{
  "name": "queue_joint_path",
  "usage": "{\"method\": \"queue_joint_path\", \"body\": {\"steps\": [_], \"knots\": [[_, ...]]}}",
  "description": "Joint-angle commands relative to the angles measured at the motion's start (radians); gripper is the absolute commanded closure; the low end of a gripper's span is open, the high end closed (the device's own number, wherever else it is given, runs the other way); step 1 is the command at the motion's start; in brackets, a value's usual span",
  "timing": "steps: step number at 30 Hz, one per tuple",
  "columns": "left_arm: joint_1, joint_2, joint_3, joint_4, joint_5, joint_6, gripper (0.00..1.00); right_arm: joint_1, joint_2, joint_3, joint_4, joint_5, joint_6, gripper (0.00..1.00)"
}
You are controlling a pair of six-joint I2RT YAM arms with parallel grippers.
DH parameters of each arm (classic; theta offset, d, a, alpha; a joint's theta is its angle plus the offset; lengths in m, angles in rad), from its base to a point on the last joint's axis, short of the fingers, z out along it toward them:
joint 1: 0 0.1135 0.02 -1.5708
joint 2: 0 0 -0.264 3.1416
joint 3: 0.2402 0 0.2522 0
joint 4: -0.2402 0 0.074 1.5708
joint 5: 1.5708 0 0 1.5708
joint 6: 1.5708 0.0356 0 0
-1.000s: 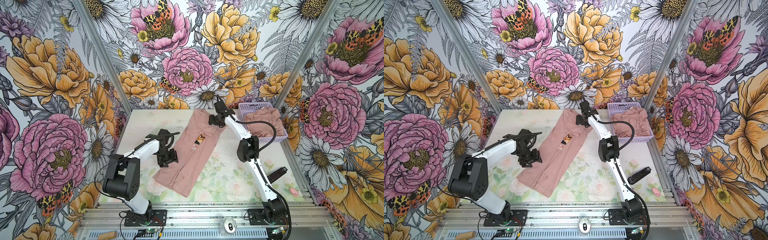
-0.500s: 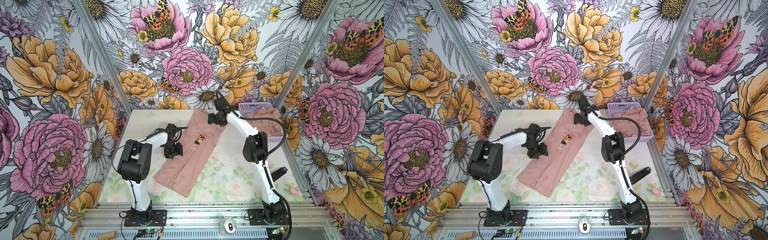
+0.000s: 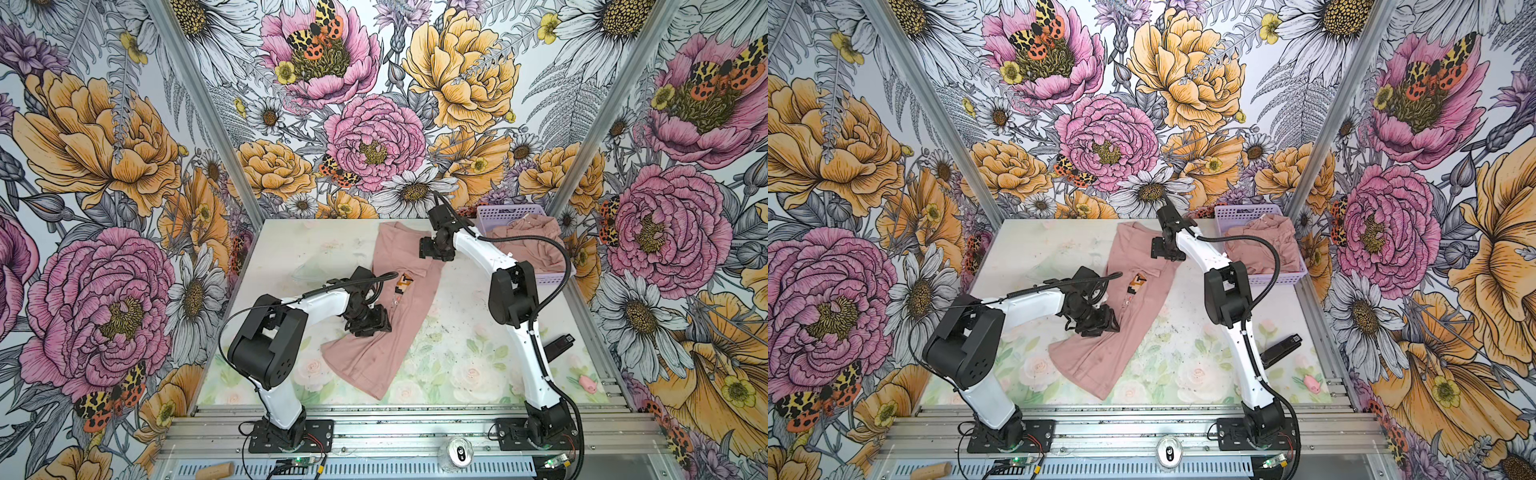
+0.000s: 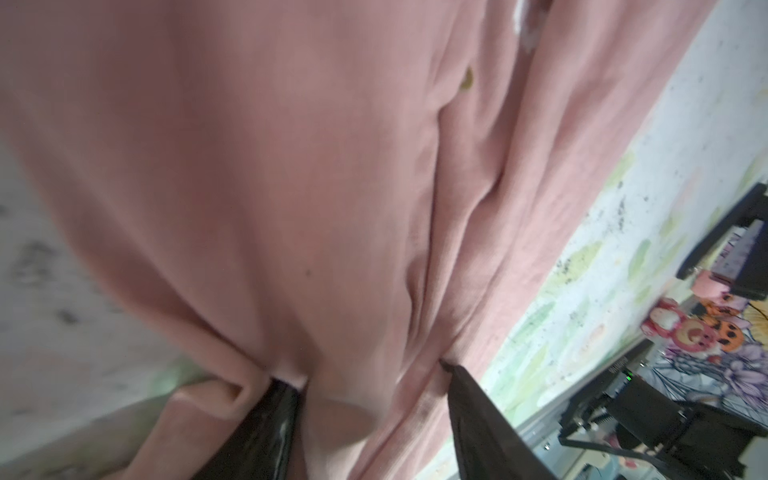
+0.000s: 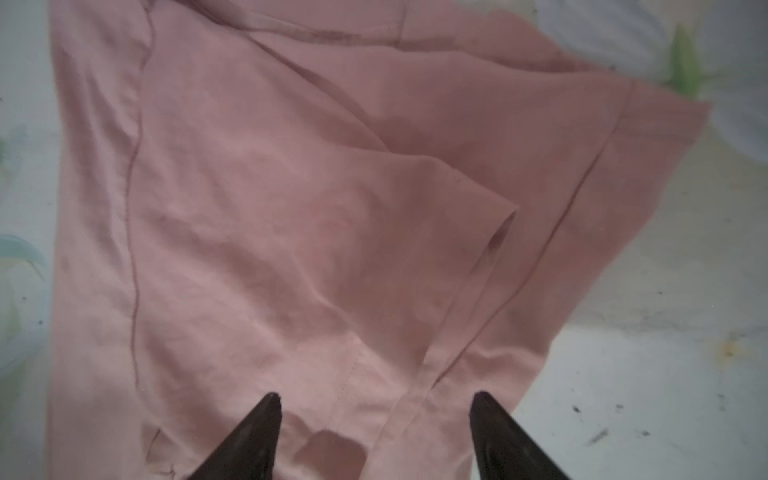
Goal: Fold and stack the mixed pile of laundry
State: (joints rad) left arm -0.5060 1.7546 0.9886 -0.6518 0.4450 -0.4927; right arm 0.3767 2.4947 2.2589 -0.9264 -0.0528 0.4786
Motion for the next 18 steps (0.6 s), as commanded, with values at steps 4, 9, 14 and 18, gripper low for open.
{"method": "queue_joint_path", "body": {"steps": [4, 9, 14, 18], "knots": [[-0.011, 0.000, -0.129, -0.100, 0.039, -0.082, 0.39, 0.030, 0.120, 0.099, 0.023, -0.011, 0.028, 0.26], [0.111, -0.173, -0.160, -0.129, -0.041, -0.111, 0.32, 0.034, 0.252, 0.242, 0.023, -0.094, 0.061, 0.28], [0.191, -0.282, -0.174, -0.170, -0.086, -0.095, 0.28, 0.030, 0.431, 0.546, 0.035, -0.170, 0.093, 0.29], [0.215, -0.288, -0.208, -0.175, -0.086, -0.077, 0.26, -0.005, 0.478, 0.578, 0.178, -0.224, 0.175, 0.29]]}}
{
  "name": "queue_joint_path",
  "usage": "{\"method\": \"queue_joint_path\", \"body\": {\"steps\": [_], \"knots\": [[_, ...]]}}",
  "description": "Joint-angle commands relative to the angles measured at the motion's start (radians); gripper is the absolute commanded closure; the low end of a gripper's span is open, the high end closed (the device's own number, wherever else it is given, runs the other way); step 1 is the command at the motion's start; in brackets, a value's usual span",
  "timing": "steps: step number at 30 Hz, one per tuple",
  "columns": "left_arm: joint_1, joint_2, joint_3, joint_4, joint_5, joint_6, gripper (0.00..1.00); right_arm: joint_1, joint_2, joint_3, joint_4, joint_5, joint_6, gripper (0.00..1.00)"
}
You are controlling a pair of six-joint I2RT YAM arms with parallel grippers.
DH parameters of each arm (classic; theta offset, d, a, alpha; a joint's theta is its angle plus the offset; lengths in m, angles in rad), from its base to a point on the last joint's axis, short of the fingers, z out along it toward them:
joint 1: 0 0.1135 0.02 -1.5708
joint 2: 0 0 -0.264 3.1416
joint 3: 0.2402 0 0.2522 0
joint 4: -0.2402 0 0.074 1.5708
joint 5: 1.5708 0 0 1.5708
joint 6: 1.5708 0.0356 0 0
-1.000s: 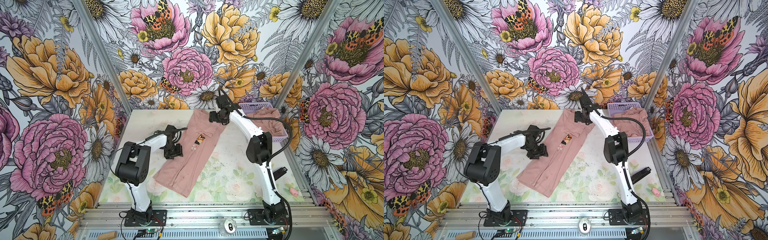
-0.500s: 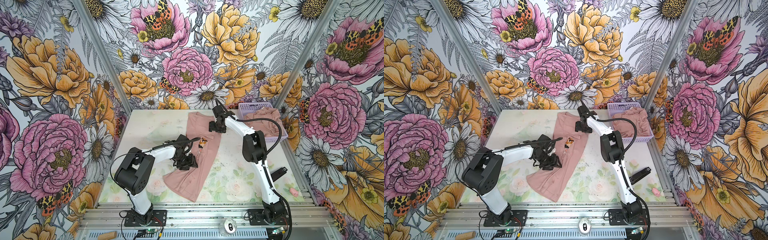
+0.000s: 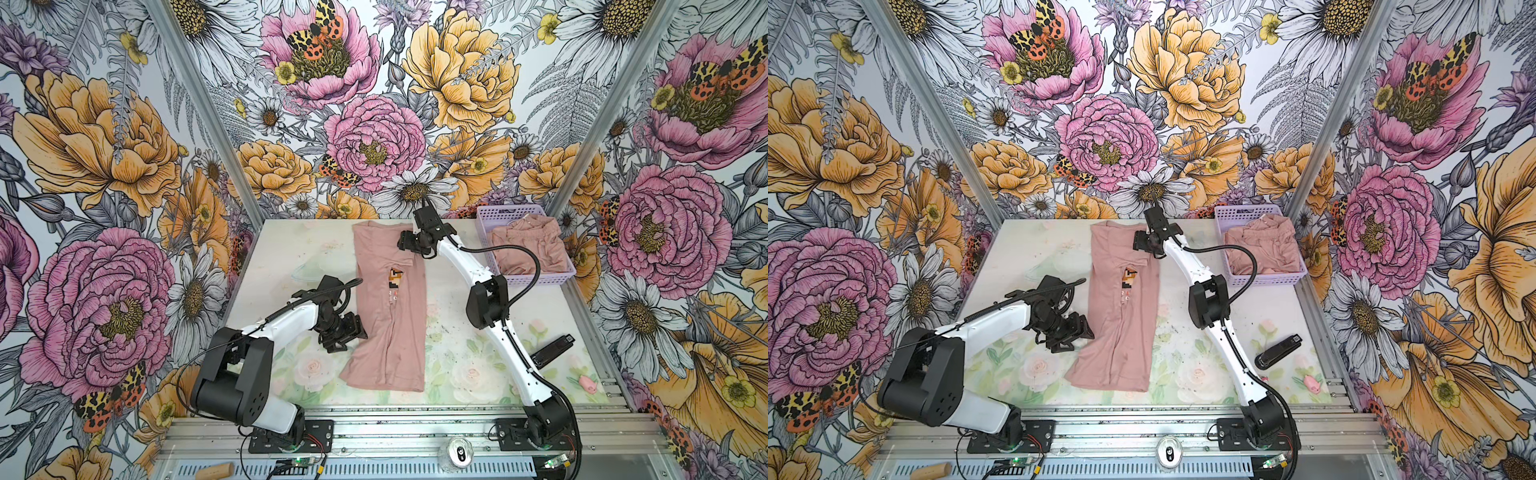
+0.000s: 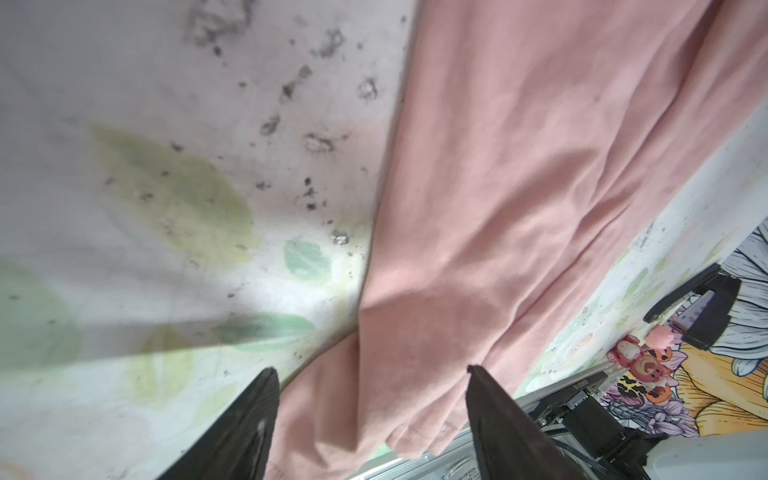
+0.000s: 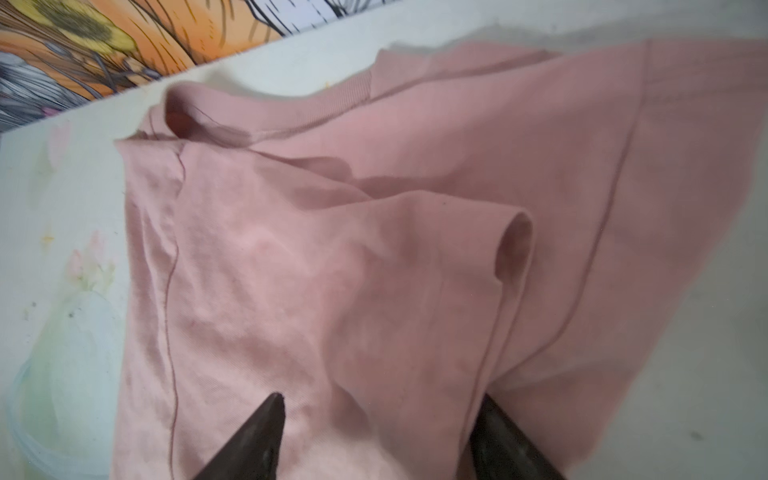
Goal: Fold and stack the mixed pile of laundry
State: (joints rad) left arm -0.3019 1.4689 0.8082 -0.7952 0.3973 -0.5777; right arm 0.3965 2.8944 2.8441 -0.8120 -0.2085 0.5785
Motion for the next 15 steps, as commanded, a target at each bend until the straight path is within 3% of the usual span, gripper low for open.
{"method": "queue_joint_path", "body": {"steps": [1, 6, 10, 15], "knots": [[0.012, -0.002, -0.036, -0.030, -0.041, 0.009, 0.26, -0.033, 0.077, -0.022, 0.099, -0.081, 0.091, 0.29], [0.012, -0.029, -0.047, -0.023, -0.054, 0.038, 0.24, -0.065, 0.008, -0.048, 0.135, -0.140, 0.084, 0.27], [0.001, -0.074, -0.050, -0.022, -0.070, 0.030, 0.25, -0.060, -0.220, -0.246, 0.136, -0.129, -0.011, 0.24], [-0.047, -0.140, -0.097, -0.022, -0.116, -0.061, 0.28, -0.058, -0.502, -0.573, 0.116, -0.123, -0.028, 0.24]]}}
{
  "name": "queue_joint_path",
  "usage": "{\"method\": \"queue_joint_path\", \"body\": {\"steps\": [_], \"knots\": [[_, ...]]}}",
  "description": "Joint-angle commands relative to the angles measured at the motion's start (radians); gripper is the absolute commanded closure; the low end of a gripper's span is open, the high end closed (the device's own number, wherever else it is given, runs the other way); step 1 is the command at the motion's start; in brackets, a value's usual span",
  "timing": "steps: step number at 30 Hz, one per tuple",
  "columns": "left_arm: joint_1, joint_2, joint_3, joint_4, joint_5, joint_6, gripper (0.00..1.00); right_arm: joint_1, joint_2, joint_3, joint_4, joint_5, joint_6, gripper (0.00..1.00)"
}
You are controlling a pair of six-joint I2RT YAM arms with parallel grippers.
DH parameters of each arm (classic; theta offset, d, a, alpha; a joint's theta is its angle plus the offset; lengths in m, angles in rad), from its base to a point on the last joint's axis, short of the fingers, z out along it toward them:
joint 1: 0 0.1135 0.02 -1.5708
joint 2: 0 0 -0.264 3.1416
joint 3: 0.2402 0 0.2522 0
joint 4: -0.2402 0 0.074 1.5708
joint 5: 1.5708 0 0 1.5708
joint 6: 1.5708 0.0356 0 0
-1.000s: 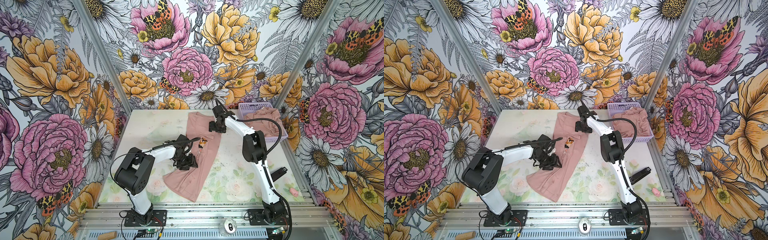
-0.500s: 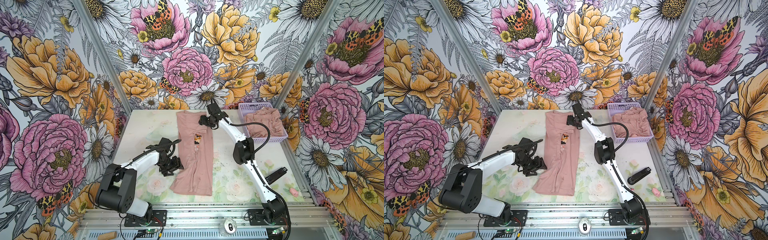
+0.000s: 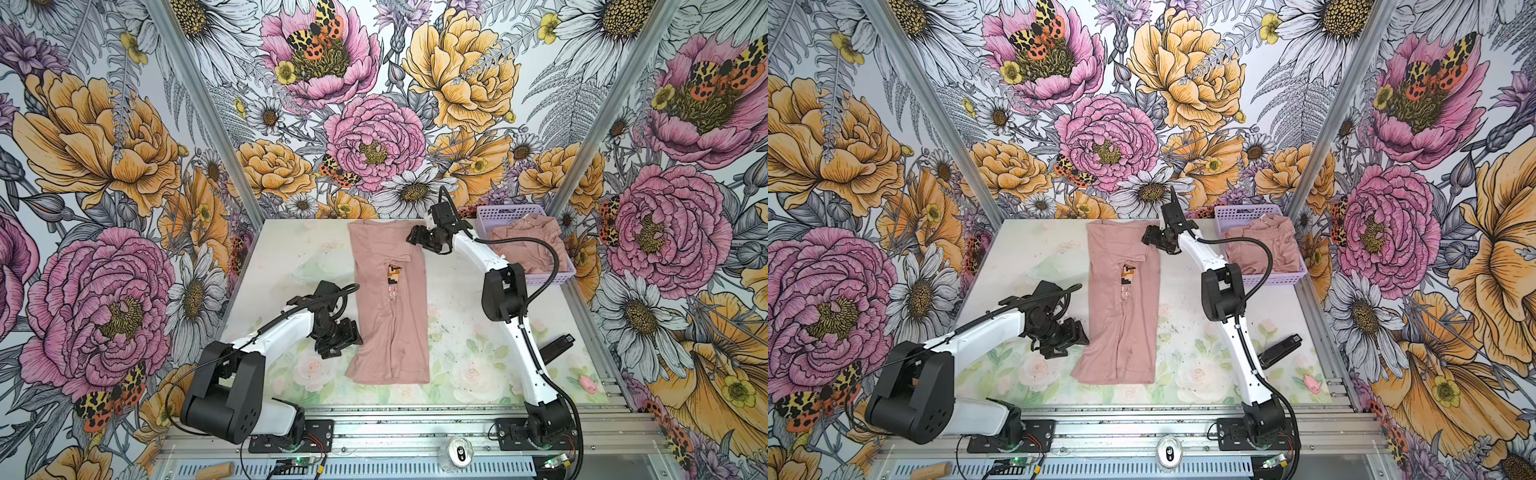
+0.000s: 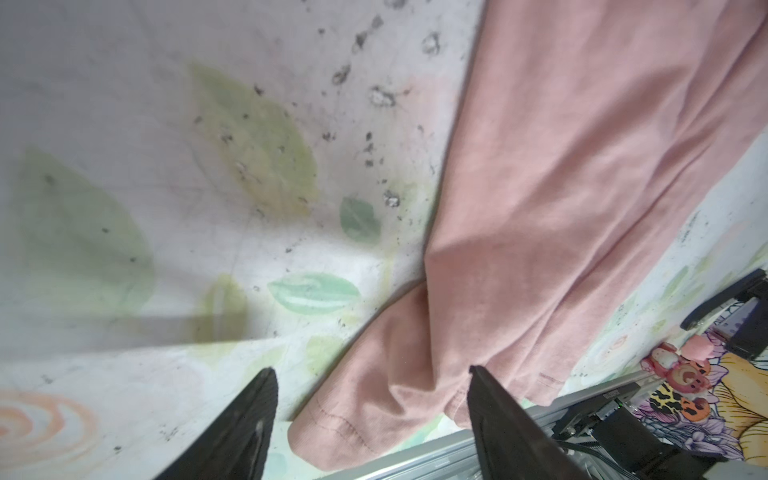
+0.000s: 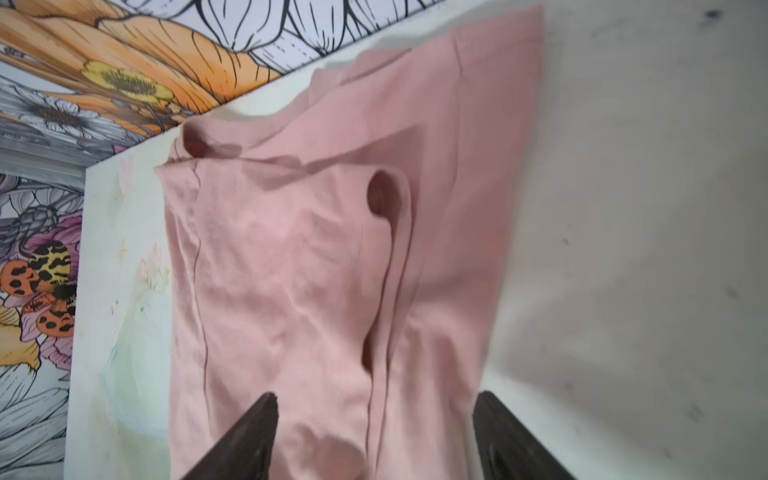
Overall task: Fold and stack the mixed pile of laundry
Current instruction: 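Move both grippers to the shirt's hem nearest the robot, then pinch the hem corners nearest the robot with both grippers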
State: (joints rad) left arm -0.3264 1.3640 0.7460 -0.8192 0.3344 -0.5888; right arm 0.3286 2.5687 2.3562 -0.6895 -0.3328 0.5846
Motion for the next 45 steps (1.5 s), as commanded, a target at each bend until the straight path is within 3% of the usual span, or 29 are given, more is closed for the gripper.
{"method": "queue_joint_path", "body": {"steps": [1, 5, 12, 19, 26, 39, 43, 45], "knots": [[-0.033, -0.056, -0.053, 0.003, -0.065, -0.073, 0.28, 0.011, -0.229, -0.170, -0.013, 0.002, -0.028, 0.23], [-0.077, -0.124, -0.107, 0.014, -0.091, -0.119, 0.29, 0.055, -0.433, -0.504, -0.013, -0.004, -0.021, 0.25], [-0.172, -0.164, -0.159, 0.050, -0.095, -0.166, 0.31, 0.214, -0.770, -1.074, -0.013, 0.034, 0.058, 0.39], [-0.202, -0.209, -0.220, 0.072, -0.098, -0.210, 0.34, 0.379, -0.967, -1.385, -0.021, -0.007, 0.195, 0.50], [-0.204, -0.216, -0.224, 0.087, -0.102, -0.204, 0.35, 0.493, -1.000, -1.455, -0.013, 0.009, 0.261, 0.53], [-0.208, -0.224, -0.237, 0.091, -0.098, -0.214, 0.35, 0.565, -0.919, -1.441, 0.008, 0.010, 0.280, 0.58], [-0.209, -0.203, -0.237, 0.098, -0.098, -0.204, 0.35, 0.575, -0.907, -1.437, 0.013, 0.021, 0.289, 0.72], [-0.210, -0.195, -0.235, 0.099, -0.097, -0.203, 0.35, 0.577, -0.910, -1.442, 0.014, 0.025, 0.297, 0.85]]}}
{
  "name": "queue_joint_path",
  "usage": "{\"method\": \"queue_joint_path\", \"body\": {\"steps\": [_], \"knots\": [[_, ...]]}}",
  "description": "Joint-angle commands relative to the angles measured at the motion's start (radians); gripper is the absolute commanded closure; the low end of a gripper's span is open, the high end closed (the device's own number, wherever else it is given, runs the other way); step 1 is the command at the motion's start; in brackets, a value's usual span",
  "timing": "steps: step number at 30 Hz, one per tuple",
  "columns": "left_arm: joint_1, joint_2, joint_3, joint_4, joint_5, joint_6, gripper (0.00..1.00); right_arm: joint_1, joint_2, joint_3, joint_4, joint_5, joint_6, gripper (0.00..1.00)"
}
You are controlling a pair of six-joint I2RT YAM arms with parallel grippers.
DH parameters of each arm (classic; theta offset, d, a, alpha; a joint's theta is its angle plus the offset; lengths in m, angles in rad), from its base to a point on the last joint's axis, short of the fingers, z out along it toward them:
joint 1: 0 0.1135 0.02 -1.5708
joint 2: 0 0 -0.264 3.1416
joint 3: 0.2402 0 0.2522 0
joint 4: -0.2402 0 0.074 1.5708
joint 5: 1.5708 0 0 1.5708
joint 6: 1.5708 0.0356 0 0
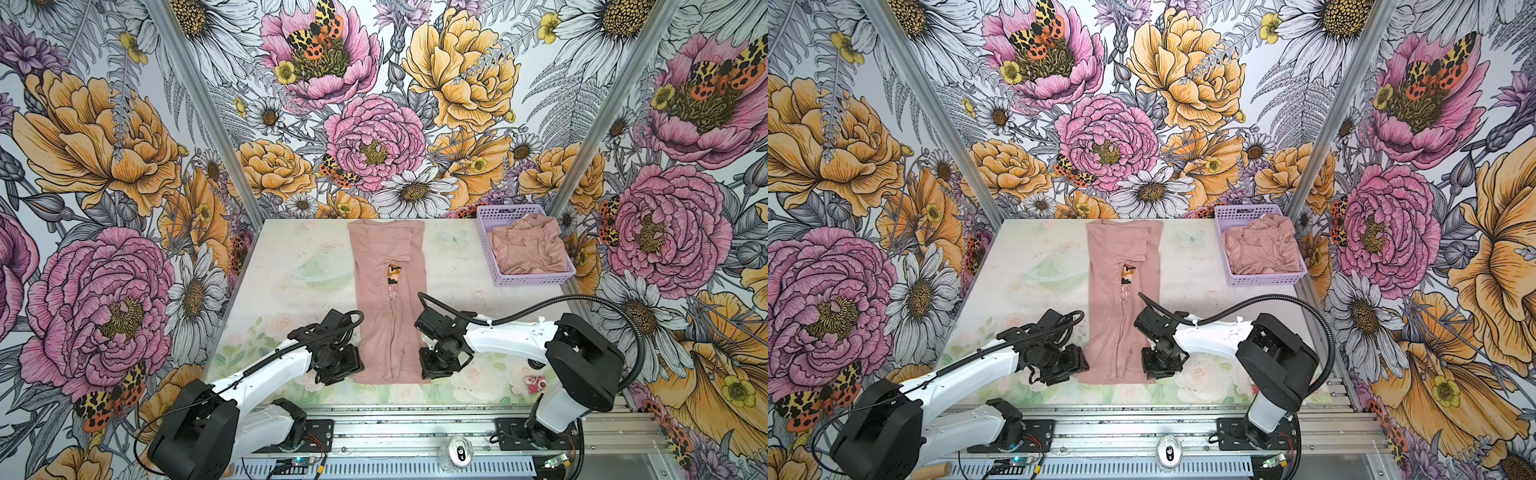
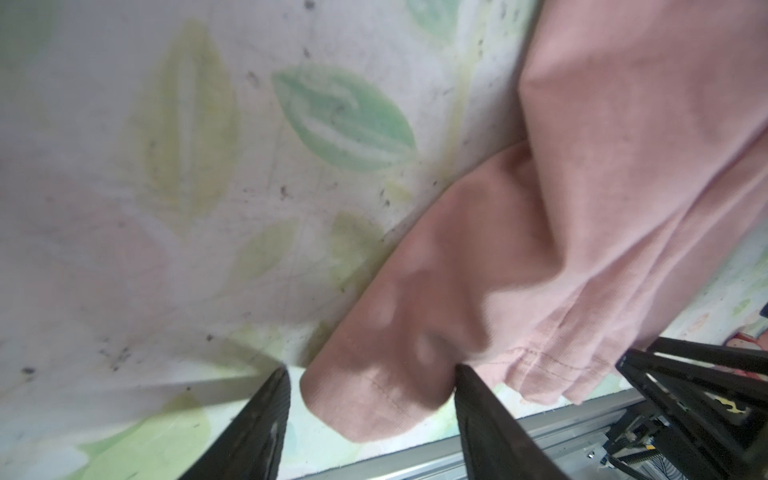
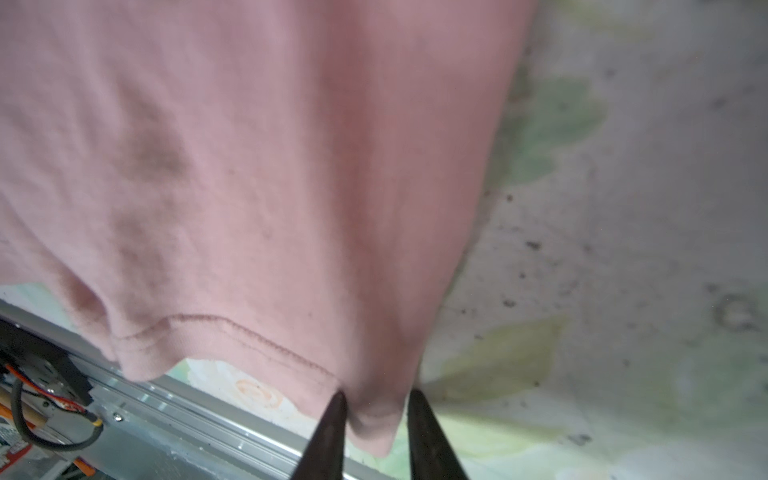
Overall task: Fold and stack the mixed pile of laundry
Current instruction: 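Pinch the hem corners nearest the robot with both grippers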
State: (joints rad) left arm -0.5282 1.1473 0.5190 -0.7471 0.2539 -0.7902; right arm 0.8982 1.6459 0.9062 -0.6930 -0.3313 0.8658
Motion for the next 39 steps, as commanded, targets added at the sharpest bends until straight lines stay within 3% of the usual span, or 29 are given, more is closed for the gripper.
{"method": "queue_joint_path", "body": {"steps": [1, 3, 11, 21, 25, 31, 39], "knots": [[-0.008, 0.024, -0.009, 0.025, -0.016, -0.001, 0.35, 0.006, 0.010, 0.005, 0.017, 0.023, 0.018, 0.90], [-0.012, 0.023, -0.010, 0.023, -0.010, -0.006, 0.36, 0.009, -0.003, -0.005, 0.014, 0.013, 0.023, 1.00], [-0.061, -0.010, 0.010, -0.040, -0.083, -0.046, 0.39, 0.008, -0.101, -0.038, -0.046, -0.002, 0.038, 1.00], [-0.061, 0.039, 0.036, -0.036, -0.113, 0.000, 0.40, 0.008, -0.060, -0.014, -0.045, 0.002, 0.011, 1.00], [-0.084, 0.060, 0.038, -0.042, -0.096, -0.010, 0.51, 0.008, -0.060, -0.012, -0.046, 0.002, 0.005, 1.00], [-0.122, -0.043, -0.008, -0.053, -0.049, -0.125, 0.78, 0.007, -0.072, -0.012, -0.045, 0.005, 0.002, 1.00], [-0.168, -0.211, -0.069, -0.078, 0.050, -0.306, 0.82, 0.005, -0.083, -0.015, -0.047, -0.002, -0.001, 1.00]]}}
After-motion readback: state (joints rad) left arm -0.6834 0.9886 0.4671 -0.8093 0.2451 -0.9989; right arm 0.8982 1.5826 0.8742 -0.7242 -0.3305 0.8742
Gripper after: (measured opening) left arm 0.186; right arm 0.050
